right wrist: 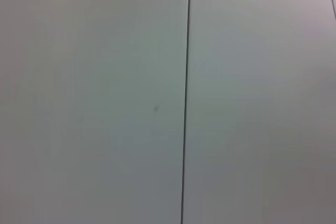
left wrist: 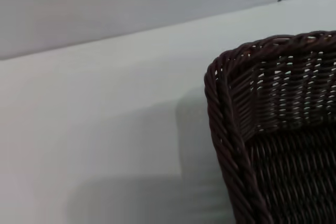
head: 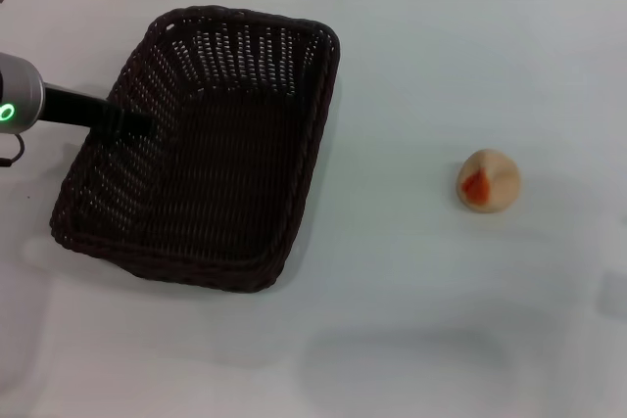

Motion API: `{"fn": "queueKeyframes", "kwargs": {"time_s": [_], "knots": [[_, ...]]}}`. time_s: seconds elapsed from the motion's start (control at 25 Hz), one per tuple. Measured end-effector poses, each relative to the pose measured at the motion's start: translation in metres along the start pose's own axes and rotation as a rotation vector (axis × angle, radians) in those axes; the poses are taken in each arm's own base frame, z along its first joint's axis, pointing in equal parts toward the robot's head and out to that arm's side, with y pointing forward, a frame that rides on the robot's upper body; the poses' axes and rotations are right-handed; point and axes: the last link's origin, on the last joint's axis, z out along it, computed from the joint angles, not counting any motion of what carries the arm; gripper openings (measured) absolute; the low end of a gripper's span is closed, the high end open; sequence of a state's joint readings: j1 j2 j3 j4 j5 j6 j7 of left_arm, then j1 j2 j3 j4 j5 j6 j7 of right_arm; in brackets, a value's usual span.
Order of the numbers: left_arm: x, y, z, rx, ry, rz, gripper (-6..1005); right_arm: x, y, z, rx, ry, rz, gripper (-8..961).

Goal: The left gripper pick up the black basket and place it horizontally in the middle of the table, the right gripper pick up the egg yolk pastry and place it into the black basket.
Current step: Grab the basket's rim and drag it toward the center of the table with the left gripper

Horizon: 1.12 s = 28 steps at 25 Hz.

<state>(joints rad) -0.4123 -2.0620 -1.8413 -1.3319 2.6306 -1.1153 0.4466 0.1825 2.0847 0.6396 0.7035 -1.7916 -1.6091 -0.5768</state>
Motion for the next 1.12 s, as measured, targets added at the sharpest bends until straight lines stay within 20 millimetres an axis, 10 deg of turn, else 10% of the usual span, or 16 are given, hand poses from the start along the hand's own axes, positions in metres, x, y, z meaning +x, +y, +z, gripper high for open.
{"fn": "queueKeyframes", "kwargs": {"time_s": [0.44, 1.12], "knots": [[0.002, 0.003, 0.0, -0.003, 0.0, 0.021, 769, 0.0, 0.0, 0.0, 0.002, 0.0, 0.0, 649], [0.016, 0.003, -0.009, 0.007, 0.05, 0.094, 258, 0.0, -0.001, 0.002, 0.004, -0.003, -0.002, 648]]}}
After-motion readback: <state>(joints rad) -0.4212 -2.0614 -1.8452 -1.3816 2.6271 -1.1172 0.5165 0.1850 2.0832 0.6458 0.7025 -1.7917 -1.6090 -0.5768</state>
